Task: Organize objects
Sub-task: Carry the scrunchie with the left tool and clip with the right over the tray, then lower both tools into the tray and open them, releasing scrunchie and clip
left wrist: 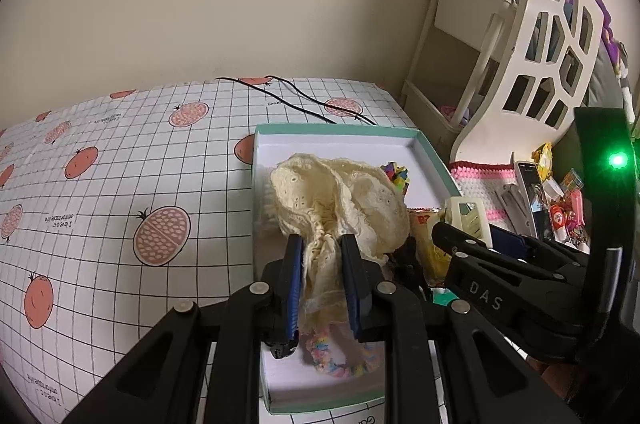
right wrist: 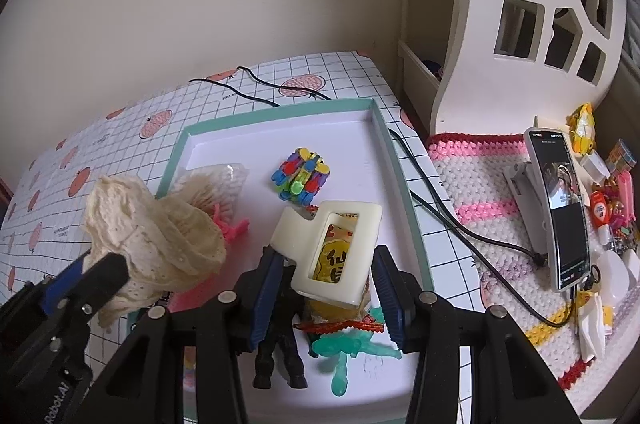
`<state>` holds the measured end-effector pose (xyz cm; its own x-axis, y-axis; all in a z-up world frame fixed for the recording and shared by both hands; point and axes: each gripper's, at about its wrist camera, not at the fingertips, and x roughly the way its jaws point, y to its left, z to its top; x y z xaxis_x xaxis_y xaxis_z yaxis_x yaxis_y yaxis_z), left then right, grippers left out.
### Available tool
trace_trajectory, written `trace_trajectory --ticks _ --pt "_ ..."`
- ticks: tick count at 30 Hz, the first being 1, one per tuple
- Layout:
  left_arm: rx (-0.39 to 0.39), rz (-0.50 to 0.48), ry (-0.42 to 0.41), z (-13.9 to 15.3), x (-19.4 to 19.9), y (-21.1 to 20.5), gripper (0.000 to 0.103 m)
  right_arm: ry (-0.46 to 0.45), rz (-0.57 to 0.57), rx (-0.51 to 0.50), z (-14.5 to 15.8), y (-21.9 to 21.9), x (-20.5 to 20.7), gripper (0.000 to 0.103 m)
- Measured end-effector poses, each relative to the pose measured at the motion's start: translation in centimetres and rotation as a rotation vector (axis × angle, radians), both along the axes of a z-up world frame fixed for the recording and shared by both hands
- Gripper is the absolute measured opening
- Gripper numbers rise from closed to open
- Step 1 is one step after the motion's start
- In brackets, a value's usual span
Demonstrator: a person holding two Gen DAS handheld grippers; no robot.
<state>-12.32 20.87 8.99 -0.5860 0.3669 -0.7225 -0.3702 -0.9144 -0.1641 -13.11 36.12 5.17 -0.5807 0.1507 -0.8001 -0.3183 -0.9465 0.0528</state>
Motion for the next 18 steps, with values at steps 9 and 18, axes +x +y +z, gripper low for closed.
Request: trace_trajectory --ticks 9,18 --pt "0.003 0.041 -0.033 -1.1 -1.2 -0.5 0.02 0.01 0.011 -0.02 -0.4 -0.2 -0.4 0.049" --pt "0.01 0.066 -0.05 -2.1 -2.1 -0.3 0.02 0.036 0.025 -0.03 -0.8 -0.7 -1.3 0.049"
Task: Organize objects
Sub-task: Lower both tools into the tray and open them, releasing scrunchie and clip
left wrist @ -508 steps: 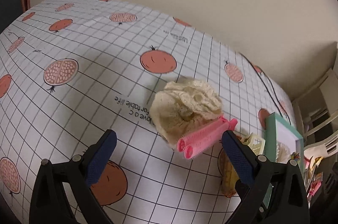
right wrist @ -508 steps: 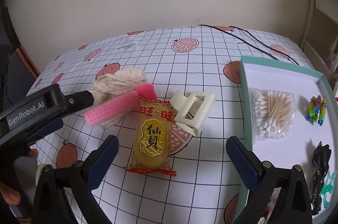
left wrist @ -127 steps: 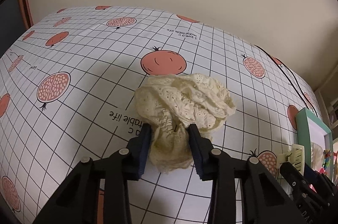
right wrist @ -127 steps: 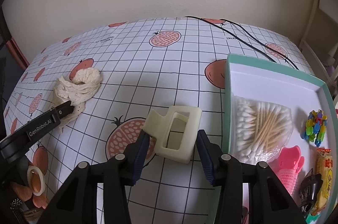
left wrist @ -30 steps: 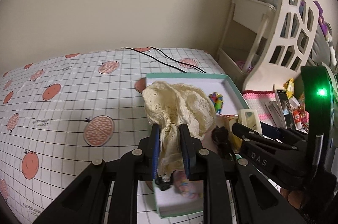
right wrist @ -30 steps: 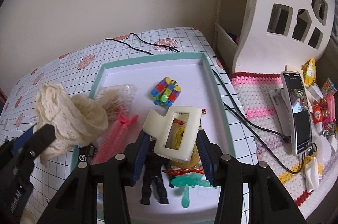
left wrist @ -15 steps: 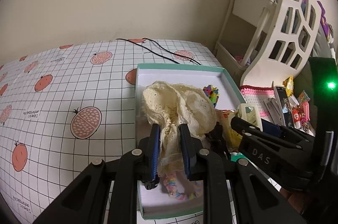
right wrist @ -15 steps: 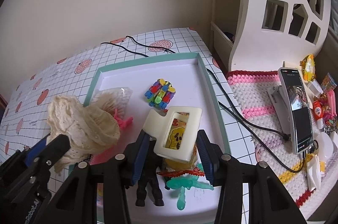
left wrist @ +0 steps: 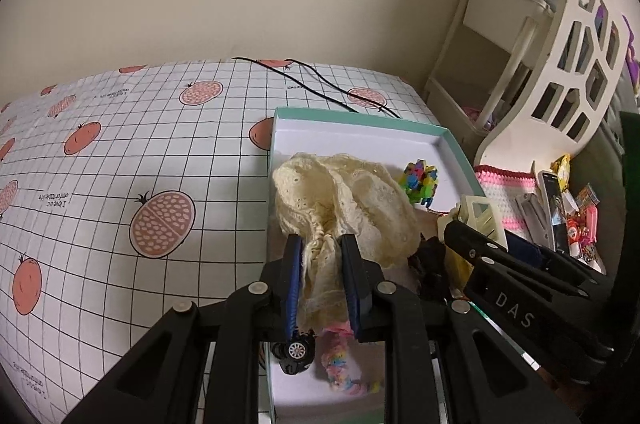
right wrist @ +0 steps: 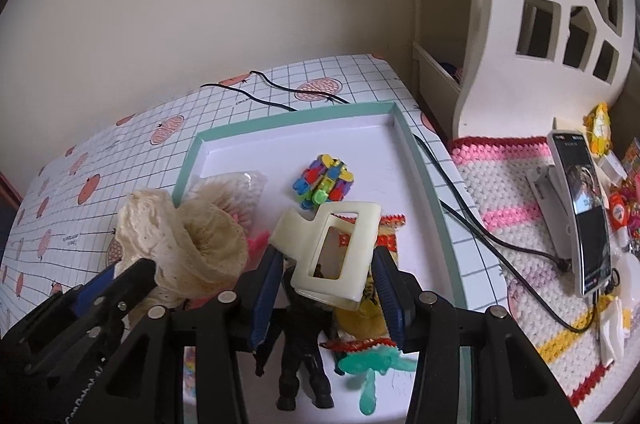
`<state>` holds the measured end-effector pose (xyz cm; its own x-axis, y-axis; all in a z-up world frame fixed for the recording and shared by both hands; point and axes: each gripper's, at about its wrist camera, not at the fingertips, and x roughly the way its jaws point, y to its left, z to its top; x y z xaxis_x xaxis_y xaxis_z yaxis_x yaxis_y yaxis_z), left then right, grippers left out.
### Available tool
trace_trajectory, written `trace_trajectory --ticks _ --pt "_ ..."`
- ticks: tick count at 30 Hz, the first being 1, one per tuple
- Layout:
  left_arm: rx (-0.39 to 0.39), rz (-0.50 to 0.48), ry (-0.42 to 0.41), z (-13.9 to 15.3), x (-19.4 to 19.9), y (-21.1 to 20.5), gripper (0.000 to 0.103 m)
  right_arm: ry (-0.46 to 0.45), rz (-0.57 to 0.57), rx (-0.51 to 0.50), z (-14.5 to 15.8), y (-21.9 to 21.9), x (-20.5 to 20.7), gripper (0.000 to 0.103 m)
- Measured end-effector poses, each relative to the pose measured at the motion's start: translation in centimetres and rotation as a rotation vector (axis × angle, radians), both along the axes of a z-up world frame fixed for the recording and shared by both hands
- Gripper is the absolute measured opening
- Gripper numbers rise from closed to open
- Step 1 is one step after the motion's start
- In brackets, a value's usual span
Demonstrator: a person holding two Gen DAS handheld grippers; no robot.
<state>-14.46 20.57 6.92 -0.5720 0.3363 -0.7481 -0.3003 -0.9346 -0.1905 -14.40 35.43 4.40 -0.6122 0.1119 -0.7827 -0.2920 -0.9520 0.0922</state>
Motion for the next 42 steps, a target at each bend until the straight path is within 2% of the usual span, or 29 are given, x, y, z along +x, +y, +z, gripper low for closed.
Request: trace_trajectory --ticks 16,31,37,42 --pt "0.07 0.045 -0.038 -1.5 -2.4 -0.9 0.02 0.052 0.021 -0.015 -0.8 -0.7 -2.0 0.049" --pt "0.078 0.024 -0.085 -3.0 -3.3 -0.3 0.021 0.015 0.03 -0.022 -1.9 -0.9 -2.9 0.049" --pt "0.071 0.011 -0.103 -3.2 -3.1 -0.1 0.028 0.014 0.031 -0.017 -1.9 -0.9 -2.8 0.05" --pt "0.075 0.011 -0.126 -3.3 -3.2 -0.3 0.036 0.01 0.017 -0.017 -1.9 -0.7 -2.6 0.056"
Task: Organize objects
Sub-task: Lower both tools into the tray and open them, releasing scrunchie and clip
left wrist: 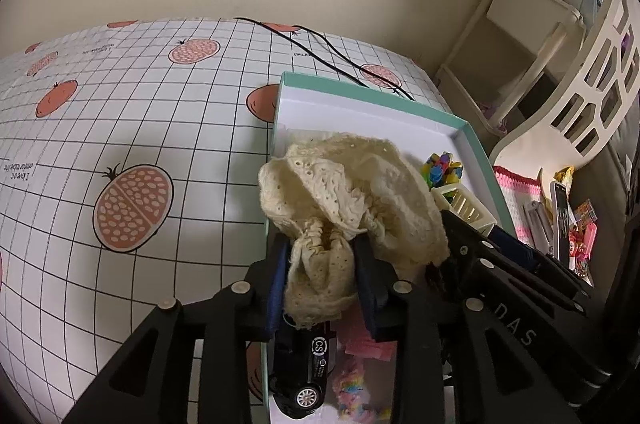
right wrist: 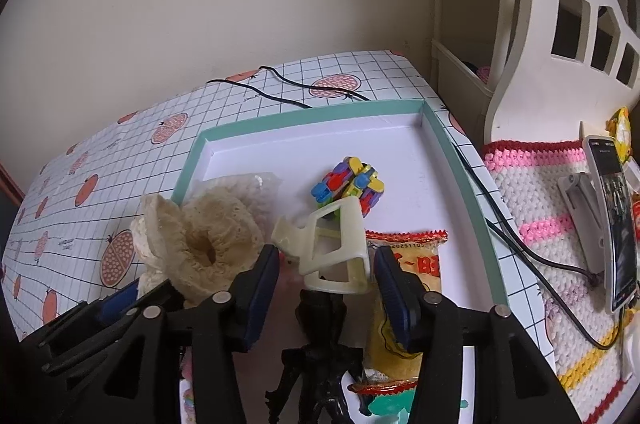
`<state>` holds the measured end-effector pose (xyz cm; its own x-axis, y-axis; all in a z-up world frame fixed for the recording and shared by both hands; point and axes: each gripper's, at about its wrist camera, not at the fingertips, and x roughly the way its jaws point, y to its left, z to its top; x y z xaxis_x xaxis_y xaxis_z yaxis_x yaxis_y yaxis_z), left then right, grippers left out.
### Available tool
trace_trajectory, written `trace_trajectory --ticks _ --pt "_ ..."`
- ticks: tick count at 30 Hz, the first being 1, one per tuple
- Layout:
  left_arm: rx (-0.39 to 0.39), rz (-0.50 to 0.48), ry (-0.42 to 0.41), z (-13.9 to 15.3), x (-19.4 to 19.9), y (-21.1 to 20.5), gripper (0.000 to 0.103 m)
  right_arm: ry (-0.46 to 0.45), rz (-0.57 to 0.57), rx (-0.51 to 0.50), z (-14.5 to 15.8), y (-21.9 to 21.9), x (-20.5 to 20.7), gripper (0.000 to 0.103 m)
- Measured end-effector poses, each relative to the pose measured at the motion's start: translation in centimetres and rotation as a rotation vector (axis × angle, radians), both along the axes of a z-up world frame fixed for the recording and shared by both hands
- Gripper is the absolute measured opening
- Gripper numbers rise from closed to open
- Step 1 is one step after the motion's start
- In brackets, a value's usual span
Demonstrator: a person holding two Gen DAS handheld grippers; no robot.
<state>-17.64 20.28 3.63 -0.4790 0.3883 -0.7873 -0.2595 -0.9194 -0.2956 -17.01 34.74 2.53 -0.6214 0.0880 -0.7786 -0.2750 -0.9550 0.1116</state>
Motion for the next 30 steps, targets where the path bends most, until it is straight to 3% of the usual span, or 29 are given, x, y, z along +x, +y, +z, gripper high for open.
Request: trace_trajectory --ticks 15,23,30 --pt "0.007 -0.033 0.02 1.4 0.7 -0.7 0.051 0.016 -0.02 -0.023 0.8 0.2 1.1 0.06" --pt "0.006 -0.044 0.048 2.6 1.4 -1.5 0.052 0.013 0.014 0.015 1.5 -1.0 1.6 0.06" --pt "-0.074 -0.095 0.119 3.9 2.6 -1.3 0.056 0.014 0.013 0.017 2.0 -1.4 2.3 0.06"
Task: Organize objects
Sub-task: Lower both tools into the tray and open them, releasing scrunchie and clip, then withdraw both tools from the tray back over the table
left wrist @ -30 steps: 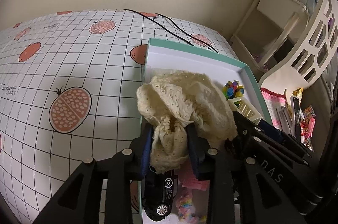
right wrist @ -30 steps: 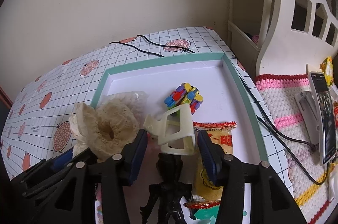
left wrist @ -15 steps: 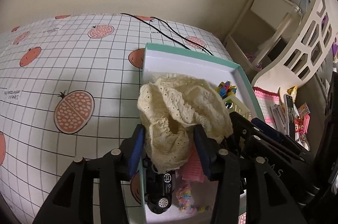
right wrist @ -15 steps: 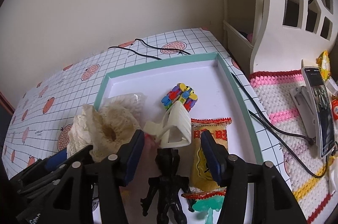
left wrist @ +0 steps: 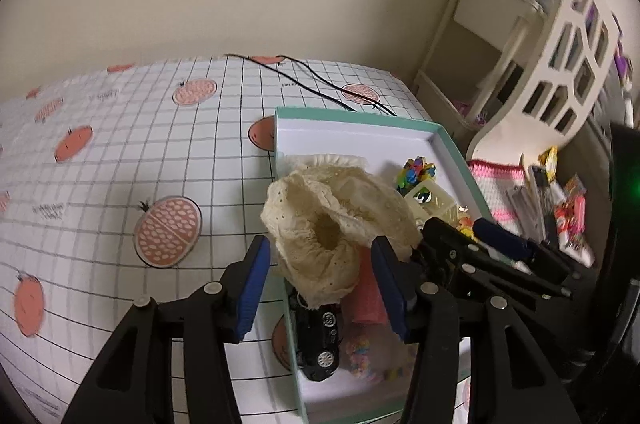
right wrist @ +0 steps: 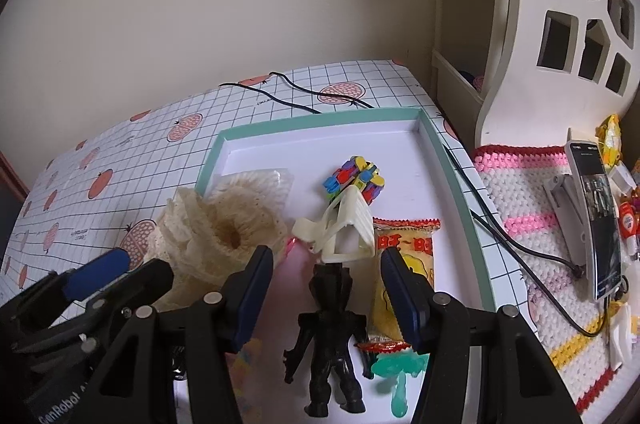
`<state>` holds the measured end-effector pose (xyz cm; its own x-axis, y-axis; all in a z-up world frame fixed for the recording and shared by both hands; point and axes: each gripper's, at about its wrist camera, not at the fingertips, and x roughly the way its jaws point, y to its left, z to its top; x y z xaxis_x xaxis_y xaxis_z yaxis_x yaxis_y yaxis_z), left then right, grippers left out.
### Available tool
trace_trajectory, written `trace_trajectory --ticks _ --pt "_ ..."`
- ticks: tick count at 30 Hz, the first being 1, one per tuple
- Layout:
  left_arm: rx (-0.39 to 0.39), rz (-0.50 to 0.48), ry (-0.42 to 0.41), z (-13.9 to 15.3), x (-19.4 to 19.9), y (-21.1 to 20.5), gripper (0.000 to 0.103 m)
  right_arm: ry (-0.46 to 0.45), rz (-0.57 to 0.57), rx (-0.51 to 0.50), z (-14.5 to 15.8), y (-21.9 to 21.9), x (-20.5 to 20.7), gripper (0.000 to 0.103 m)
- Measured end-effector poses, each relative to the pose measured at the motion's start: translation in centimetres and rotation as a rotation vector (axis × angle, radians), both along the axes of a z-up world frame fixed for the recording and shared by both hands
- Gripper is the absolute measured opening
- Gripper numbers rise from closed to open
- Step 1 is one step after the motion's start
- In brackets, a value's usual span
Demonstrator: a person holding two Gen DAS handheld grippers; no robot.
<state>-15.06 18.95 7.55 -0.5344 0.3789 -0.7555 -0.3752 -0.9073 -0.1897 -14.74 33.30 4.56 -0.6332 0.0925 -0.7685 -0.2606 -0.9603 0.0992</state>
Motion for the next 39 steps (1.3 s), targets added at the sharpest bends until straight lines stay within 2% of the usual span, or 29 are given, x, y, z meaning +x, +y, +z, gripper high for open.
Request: trace_trajectory --ticks 4,8,16,18,22,24,28,33,35,39 --pt "-0.047 -0.031 0.038 0.5 0.6 0.1 0.06 0.003 -0.011 -0.01 0.2 0.1 0.3 0.06" --pt "-0.057 -0.037 0.049 0.8 0.8 0.0 0.062 0.003 -0.011 -0.008 0.3 -0.1 0.3 0.06" --pt "-0.078 0.022 0.061 1.0 0.4 -1.0 0.066 -0.003 0.001 0.001 0.2 -0.7 0.1 0.061" --pt "-0.083 0.041 0.068 1.0 0.3 -1.4 0.08 -0.003 0.002 0.004 0.2 -0.8 0.1 0.065" --pt "-0.087 0.077 0.082 1.1 0.0 -2.1 0.082 0.002 -0.003 0.009 0.3 -0.7 0.2 0.074" --pt "-0.087 0.094 0.083 1.0 -0.1 -2.5 0.087 0.001 -0.004 0.01 0.2 -0.6 0.2 0.075" --pt "-0.089 0.125 0.088 0.9 -0.4 -3.1 0.087 0.001 -0.004 0.012 0.2 -0.7 0.2 0.086" --pt "-0.072 0.172 0.076 0.7 -0.7 -4.1 0.088 0.003 0.001 0.017 0.1 -0.9 0.2 0.089" --pt "-0.055 0.192 0.06 0.6 -0.9 -4.6 0.088 0.0 0.006 0.019 0.0 -1.0 0.1 0.101" --pt "-0.012 0.229 0.018 0.2 -1.4 -5.8 0.088 0.005 0.012 0.02 0.1 -1.1 0.1 0.103"
